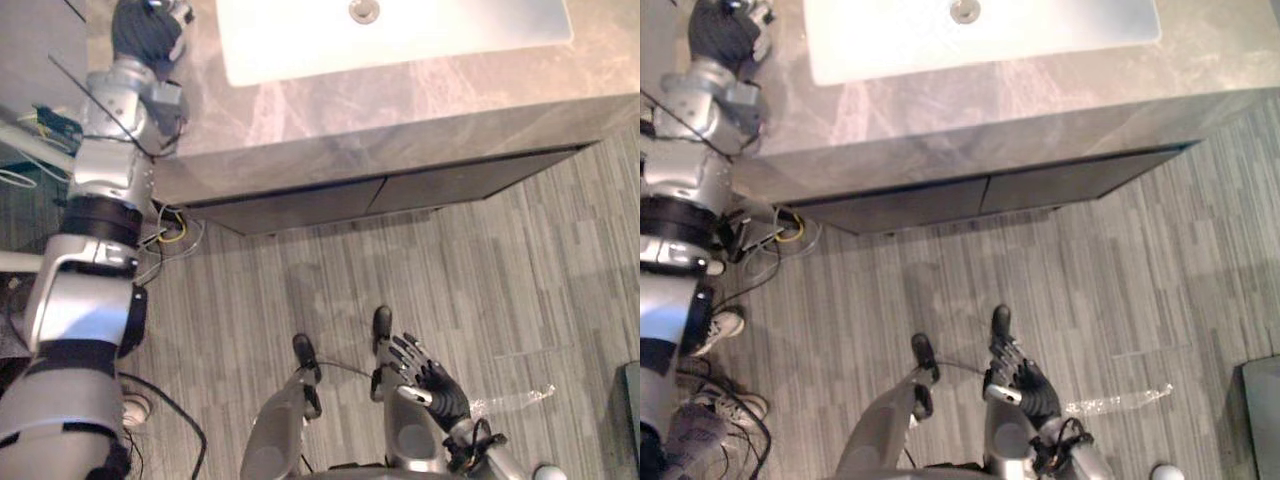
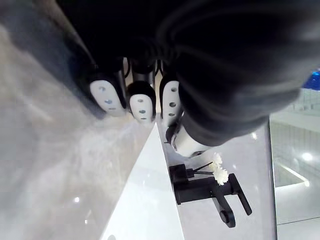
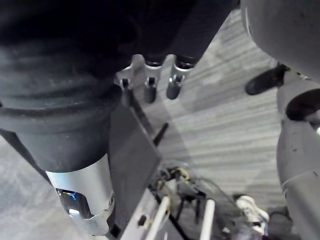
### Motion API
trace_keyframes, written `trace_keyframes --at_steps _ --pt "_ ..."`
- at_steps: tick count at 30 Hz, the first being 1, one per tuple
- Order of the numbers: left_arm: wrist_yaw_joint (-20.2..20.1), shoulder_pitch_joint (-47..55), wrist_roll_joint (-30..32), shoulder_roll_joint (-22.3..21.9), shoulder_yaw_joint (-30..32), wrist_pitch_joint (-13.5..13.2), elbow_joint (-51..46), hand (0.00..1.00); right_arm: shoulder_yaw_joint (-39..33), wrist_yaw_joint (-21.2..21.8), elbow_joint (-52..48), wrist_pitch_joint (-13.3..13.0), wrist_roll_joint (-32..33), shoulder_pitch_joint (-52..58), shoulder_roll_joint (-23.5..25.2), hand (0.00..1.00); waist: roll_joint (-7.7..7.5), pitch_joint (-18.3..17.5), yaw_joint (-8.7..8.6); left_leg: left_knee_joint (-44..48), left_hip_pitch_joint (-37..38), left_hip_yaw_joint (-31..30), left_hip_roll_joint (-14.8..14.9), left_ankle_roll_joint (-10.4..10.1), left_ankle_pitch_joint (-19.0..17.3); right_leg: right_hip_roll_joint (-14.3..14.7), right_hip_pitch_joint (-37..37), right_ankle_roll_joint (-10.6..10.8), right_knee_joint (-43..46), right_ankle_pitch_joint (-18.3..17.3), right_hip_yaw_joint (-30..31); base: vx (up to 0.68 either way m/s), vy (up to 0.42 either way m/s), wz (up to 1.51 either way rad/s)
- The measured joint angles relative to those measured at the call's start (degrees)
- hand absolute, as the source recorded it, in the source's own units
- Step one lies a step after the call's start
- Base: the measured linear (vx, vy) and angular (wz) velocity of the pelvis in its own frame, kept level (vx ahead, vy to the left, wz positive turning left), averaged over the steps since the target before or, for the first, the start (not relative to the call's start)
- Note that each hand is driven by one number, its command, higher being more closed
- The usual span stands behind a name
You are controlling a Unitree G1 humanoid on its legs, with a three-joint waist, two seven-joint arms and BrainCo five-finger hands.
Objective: Organize washtable
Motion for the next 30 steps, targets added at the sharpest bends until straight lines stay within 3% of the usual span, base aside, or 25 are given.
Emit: trace_keyframes --at_steps 8,30 --pt "0.02 -5.09 -0.18 2.71 -2.17 -0.06 3.5 1.0 -0.04 1.05 -0.54 -1.03 0.11 0.02 -0.08 0.0 -0.7 0.96 -1.11 0.65 -1.47 0.16 0.07 0.14 -0.11 0.0 -1.28 0.01 0.01 0.16 0.17 0.0 0.0 0.0" --pt "-0.07 -9.84 -1.15 3.53 -2.65 0.02 8.83 1.0 -0.83 1.52 -2.49 -1.15 1.27 2.22 -2.28 0.0 -0.96 1.59 -1.28 3.99 -3.73 1.32 0.88 0.44 -1.36 0.21 -2.73 -0.39 0.04 1.15 1.57 0.0 -0.006 -0.02"
